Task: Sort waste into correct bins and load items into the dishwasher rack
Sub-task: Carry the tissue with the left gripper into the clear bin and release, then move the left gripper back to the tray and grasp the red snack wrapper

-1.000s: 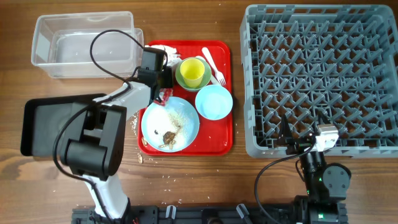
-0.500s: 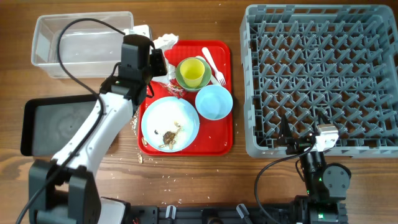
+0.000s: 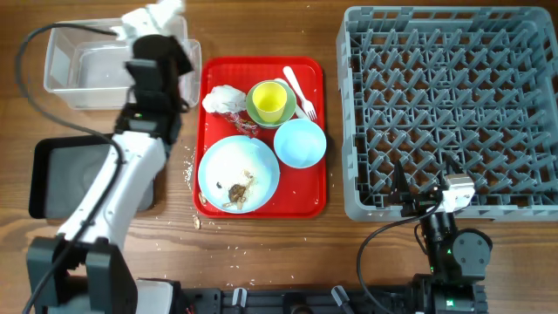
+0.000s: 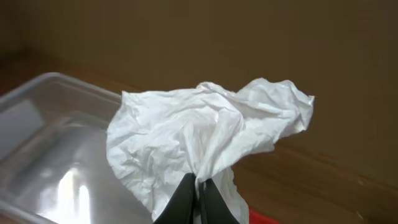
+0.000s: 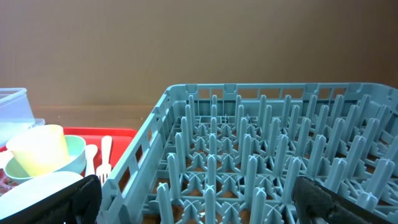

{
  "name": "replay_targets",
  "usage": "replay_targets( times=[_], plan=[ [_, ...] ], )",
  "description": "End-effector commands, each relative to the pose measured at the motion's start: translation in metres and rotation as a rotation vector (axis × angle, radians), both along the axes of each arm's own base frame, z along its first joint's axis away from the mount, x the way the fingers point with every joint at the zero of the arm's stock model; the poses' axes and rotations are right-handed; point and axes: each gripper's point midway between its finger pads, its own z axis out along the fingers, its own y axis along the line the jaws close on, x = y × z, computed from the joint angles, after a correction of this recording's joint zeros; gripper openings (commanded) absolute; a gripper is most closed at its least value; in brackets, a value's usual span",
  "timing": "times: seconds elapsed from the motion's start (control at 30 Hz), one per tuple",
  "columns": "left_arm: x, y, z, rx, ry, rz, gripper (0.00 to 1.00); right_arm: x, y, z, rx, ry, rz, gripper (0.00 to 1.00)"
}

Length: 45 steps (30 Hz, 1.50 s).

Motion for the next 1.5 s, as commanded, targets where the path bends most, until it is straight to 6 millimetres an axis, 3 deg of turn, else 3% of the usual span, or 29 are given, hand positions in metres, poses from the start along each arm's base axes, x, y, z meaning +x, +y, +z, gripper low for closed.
replay_targets(
  times=[0.0, 0.1, 0.13, 0.2, 0.23, 0.3, 0.37, 0.5, 0.53, 0.63, 0.73, 0.87, 0.97, 1.13, 1.3, 1.4, 1.47],
  plan=[
    [0.011, 0.059, -0.026, -0.079, 0.005, 0.151, 0.17, 0.000, -0.003, 0.000, -0.010, -0.003, -0.014, 1.00],
    [0.025, 0.082, -0.044, -0.164, -0.020, 0.139, 0.24, 0.000, -0.003, 0.000, -0.009, -0.003, -0.014, 1.00],
    [0.030, 0.087, -0.048, -0.178, -0.030, 0.122, 0.31, 0.000, -0.003, 0.000, -0.009, -0.004, -0.014, 1.00],
    [0.034, 0.087, -0.053, -0.195, -0.028, 0.094, 0.63, 0.000, -0.003, 0.000, -0.009, -0.003, -0.014, 1.00],
    [0.035, 0.086, -0.057, -0.202, -0.019, 0.081, 0.88, 0.000, -0.003, 0.000, -0.009, -0.004, -0.014, 1.00],
    [0.034, 0.078, -0.062, -0.219, 0.007, 0.047, 1.00, 0.000, -0.003, 0.000, -0.009, -0.003, -0.014, 1.00],
    [0.034, 0.056, -0.056, -0.255, 0.014, -0.050, 1.00, 0.000, -0.003, 0.000, -0.009, -0.004, -0.014, 1.00],
    [0.010, -0.058, -0.021, -0.443, 0.038, -0.585, 1.00, 0.000, -0.003, 0.000, -0.009, -0.003, -0.014, 1.00],
    [0.004, -0.076, -0.024, -0.466, 0.064, -0.645, 1.00, 0.000, -0.003, 0.000, -0.009, -0.004, -0.014, 1.00],
    [-0.012, -0.096, -0.068, -0.443, 0.255, -0.540, 1.00, 0.000, -0.003, 0.000, -0.009, -0.003, -0.014, 0.99],
    [-0.025, -0.102, -0.095, -0.318, 0.361, -0.402, 1.00, 0.000, -0.003, 0.000, -0.010, -0.003, -0.014, 1.00],
    [-0.036, -0.140, -0.097, -0.231, 0.376, -0.447, 1.00, 0.000, -0.003, 0.000, -0.009, -0.003, -0.014, 1.00],
    [-0.030, -0.121, -0.095, -0.154, 0.346, -0.320, 1.00, 0.000, -0.003, 0.000, -0.010, -0.003, -0.014, 1.00],
    [-0.022, -0.098, -0.092, -0.210, 0.345, -0.270, 0.99, 0.000, -0.003, 0.000, -0.009, -0.003, -0.014, 1.00],
    [-0.016, -0.096, -0.068, -0.161, 0.478, -0.273, 0.96, 0.000, -0.003, 0.000, -0.010, -0.003, -0.014, 1.00],
    [-0.015, -0.100, -0.071, -0.122, 0.588, -0.311, 0.94, 0.000, -0.003, 0.000, -0.009, -0.003, -0.014, 1.00],
    [-0.015, -0.105, -0.079, -0.125, 0.644, -0.337, 0.85, 0.000, -0.003, 0.000, -0.010, -0.003, -0.014, 1.00]
  ],
)
